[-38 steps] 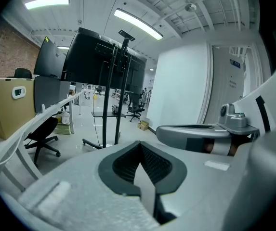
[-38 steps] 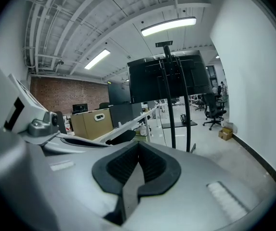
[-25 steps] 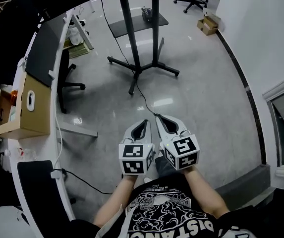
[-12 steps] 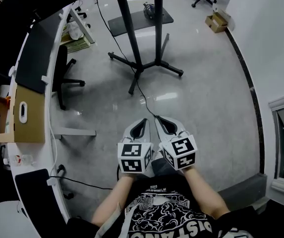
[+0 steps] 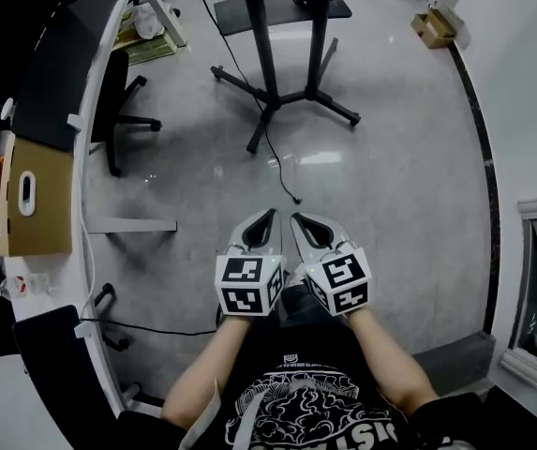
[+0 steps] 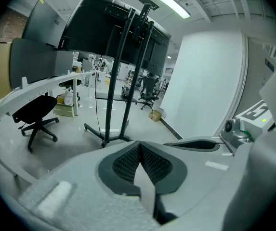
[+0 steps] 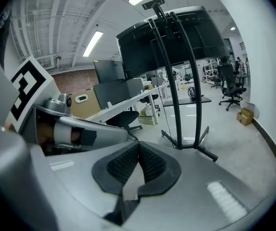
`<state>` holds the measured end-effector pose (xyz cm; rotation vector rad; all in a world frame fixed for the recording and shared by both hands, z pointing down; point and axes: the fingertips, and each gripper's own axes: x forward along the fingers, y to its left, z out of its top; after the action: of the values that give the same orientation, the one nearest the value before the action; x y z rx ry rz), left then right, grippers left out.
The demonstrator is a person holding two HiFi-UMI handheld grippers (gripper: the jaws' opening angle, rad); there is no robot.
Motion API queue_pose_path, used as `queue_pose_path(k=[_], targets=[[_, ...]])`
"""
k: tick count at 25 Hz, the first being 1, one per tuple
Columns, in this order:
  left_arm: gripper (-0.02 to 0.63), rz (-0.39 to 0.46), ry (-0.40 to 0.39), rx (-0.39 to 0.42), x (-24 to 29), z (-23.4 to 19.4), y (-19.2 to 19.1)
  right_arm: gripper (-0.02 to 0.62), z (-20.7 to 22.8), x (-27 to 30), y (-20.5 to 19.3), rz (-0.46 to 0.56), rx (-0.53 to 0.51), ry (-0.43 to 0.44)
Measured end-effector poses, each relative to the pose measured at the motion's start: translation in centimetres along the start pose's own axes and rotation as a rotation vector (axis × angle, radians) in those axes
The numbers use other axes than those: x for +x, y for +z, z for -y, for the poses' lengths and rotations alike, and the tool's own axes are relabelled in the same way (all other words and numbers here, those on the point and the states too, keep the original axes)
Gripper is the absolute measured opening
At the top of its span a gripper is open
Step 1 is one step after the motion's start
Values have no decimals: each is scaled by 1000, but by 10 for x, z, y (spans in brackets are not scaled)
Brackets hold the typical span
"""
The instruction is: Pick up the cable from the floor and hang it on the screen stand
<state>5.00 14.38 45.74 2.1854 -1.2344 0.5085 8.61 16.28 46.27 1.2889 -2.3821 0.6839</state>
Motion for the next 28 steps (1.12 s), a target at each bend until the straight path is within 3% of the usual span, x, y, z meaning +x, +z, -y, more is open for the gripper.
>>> queue_pose_path(k=[12, 19, 28], targets=[[-6, -31, -8, -108, 71, -58, -20, 5, 34, 84, -35, -139, -55, 23], [-5, -110, -32, -181, 129, -104, -60, 6, 49, 152, -92, -316, -110, 56], [-2, -162, -47, -171, 211, -151, -109, 17, 88, 231, -167, -465, -124, 56]])
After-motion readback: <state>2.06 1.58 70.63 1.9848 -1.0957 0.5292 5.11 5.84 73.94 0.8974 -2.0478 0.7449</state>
